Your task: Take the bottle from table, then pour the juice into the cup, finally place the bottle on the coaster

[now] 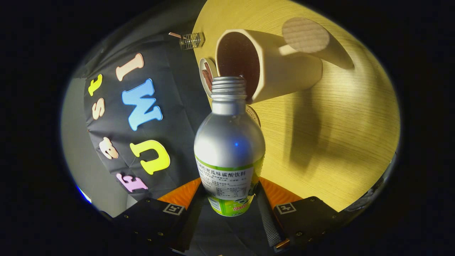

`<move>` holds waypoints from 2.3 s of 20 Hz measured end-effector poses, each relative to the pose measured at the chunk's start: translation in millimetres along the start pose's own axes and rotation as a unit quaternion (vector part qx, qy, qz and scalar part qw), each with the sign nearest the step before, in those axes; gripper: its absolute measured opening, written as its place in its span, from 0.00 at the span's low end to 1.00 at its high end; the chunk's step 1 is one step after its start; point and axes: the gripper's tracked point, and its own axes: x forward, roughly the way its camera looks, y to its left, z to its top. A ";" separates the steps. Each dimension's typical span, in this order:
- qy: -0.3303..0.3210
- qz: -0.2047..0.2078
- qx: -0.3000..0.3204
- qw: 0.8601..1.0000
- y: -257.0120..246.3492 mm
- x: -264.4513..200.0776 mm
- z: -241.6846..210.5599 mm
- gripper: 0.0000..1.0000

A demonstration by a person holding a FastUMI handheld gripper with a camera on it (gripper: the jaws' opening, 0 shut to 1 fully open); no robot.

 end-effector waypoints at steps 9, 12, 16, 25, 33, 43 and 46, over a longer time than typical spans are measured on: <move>0.016 -0.003 0.020 1.000 3.8 -1.6 -2.8 0.78; 0.015 -0.001 0.028 0.999 6.5 -4.0 -0.6 0.78; 0.018 0.000 0.043 0.999 9.3 -5.7 0.1 0.78; 0.032 -0.001 0.076 0.997 24.0 -8.9 -3.5 0.78; 0.043 -0.002 0.097 0.994 33.0 -10.9 -6.6 0.78; 0.048 0.002 0.123 0.991 48.0 -12.0 -6.8 0.78; 0.050 0.003 0.128 0.991 51.6 -13.9 -8.1 0.78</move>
